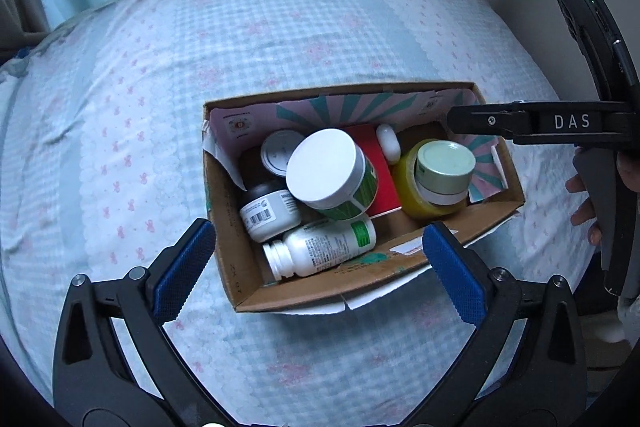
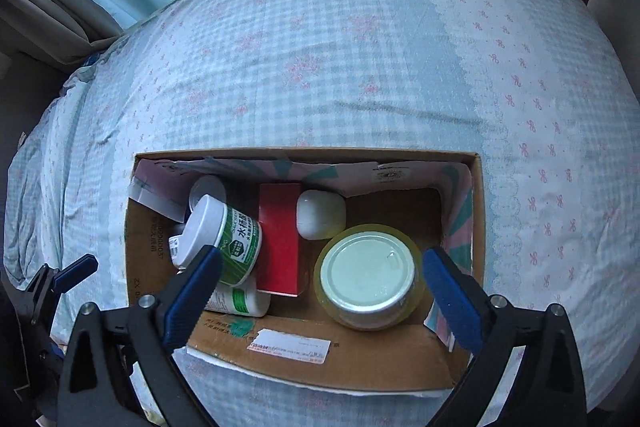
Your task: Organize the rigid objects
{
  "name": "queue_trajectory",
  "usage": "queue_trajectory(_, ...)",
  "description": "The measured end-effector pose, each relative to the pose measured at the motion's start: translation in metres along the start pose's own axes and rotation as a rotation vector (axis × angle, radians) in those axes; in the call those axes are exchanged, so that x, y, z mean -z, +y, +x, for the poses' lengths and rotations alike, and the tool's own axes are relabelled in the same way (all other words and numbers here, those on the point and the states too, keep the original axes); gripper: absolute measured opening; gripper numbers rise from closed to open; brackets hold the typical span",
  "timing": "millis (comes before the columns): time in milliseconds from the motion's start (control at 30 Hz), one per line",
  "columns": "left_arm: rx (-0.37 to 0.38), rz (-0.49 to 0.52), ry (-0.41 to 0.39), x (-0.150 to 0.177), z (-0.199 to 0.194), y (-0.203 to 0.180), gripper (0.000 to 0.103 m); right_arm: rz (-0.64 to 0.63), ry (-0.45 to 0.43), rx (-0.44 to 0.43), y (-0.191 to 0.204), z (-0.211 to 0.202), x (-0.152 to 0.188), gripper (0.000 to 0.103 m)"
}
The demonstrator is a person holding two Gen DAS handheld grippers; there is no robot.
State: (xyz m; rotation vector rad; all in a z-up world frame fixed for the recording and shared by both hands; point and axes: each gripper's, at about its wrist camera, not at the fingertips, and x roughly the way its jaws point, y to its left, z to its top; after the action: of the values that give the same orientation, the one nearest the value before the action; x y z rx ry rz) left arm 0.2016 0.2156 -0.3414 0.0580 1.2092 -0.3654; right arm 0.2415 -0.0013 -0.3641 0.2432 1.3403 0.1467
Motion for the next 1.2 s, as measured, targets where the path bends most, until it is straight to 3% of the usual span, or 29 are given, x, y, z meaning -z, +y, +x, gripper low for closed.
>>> queue_trajectory(367,-0.049,-0.026,-0.142,-0.022,-0.106,-0.044,0.103,0.023,-0.12,-0.008,0.001,-0.113,0.023,0.1)
queue_trajectory(567,-0.055,-0.068,-0.266,-0.043,-0.19,-0.082,0.103,0.006,-0.243,0.01,-0.003,-0.208,0.035,0.1)
queue_trajectory(767,-0.112,-0.109,-0.378,-0.046,-0.256,-0.125,0.103,-0.08,-0.389,0.051,-0.008,-0.297,0.055,0.1)
queue_trajectory(933,-0.161,-0.108,-0.452,-0.038,-0.281,-0.154,0.103,-0.14,-0.494,0.093,-0.02,-0.341,0.076,0.1)
queue_trajectory(1200,-0.195,-0.107,-0.489,-0.019,-0.286,-0.187,0.103,-0.143,-0.571,0.147,-0.044,-0.36,0.105,0.1)
